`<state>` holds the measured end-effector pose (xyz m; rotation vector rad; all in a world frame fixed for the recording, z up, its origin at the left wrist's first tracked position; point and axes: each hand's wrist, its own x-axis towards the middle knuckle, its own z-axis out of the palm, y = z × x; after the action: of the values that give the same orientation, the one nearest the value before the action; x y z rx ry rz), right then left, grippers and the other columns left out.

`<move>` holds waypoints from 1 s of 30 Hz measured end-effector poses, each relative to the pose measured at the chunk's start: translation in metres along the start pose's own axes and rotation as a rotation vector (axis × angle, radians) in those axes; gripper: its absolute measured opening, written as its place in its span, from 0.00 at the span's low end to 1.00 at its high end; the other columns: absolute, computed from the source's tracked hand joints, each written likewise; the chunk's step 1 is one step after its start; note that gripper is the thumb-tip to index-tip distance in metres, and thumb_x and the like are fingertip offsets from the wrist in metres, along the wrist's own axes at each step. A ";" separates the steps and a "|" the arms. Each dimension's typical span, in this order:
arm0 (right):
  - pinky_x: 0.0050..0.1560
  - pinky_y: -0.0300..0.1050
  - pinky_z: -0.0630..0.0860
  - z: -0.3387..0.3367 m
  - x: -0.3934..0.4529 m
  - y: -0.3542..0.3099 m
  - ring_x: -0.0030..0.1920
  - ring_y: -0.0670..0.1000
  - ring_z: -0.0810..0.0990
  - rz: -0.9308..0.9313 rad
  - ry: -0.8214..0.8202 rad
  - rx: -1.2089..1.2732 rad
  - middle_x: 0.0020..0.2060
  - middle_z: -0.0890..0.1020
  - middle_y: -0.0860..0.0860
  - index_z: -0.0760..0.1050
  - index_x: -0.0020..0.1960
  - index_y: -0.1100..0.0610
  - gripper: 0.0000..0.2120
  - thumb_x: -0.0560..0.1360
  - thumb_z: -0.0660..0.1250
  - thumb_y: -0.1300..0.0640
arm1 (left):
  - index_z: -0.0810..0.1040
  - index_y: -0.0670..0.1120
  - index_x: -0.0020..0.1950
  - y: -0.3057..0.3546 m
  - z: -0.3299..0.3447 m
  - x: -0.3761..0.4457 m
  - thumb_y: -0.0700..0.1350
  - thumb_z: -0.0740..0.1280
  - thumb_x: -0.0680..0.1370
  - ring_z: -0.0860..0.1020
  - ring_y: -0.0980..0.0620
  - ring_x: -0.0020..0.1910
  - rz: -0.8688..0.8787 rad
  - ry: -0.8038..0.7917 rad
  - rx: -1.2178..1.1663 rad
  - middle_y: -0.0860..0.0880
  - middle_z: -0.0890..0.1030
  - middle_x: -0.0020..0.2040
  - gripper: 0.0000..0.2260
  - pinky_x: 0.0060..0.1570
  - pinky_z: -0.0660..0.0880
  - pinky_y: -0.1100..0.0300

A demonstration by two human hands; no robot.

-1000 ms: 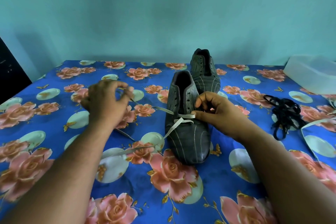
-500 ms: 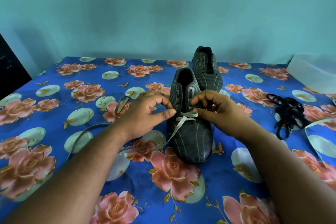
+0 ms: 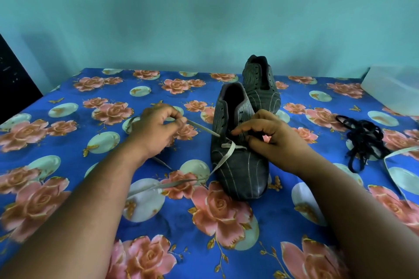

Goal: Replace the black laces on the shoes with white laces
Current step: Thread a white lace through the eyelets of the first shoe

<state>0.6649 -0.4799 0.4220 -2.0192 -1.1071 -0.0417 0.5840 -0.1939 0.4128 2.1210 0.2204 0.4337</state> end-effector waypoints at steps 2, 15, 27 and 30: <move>0.45 0.37 0.73 0.000 0.000 -0.001 0.45 0.50 0.76 0.009 -0.002 -0.013 0.47 0.74 0.52 0.84 0.57 0.44 0.20 0.76 0.69 0.67 | 0.78 0.50 0.47 -0.001 -0.004 0.000 0.49 0.69 0.81 0.83 0.44 0.32 -0.068 0.091 0.009 0.45 0.81 0.40 0.05 0.30 0.79 0.52; 0.55 0.59 0.72 0.009 0.012 -0.013 0.50 0.49 0.71 0.007 -0.007 -0.258 0.43 0.70 0.39 0.83 0.49 0.41 0.14 0.75 0.62 0.37 | 0.79 0.58 0.53 0.017 0.027 -0.015 0.68 0.61 0.78 0.75 0.58 0.62 0.335 -0.132 0.172 0.65 0.79 0.53 0.17 0.63 0.72 0.44; 0.64 0.59 0.66 0.007 0.015 -0.013 0.52 0.47 0.66 0.105 -0.112 -0.243 0.44 0.69 0.38 0.76 0.39 0.33 0.06 0.74 0.67 0.36 | 0.79 0.46 0.45 0.027 0.025 -0.016 0.46 0.69 0.80 0.78 0.58 0.39 0.334 -0.206 0.012 0.53 0.80 0.37 0.06 0.44 0.73 0.68; 0.65 0.61 0.67 0.011 0.016 -0.015 0.54 0.47 0.67 0.126 -0.089 -0.202 0.45 0.70 0.38 0.74 0.38 0.31 0.10 0.76 0.70 0.42 | 0.79 0.51 0.44 0.034 0.028 -0.020 0.50 0.66 0.82 0.71 0.62 0.33 0.220 -0.262 -0.099 0.59 0.75 0.32 0.08 0.37 0.69 0.69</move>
<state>0.6600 -0.4573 0.4306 -2.2874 -1.0640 0.0012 0.5766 -0.2409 0.4221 2.0866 -0.1830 0.2833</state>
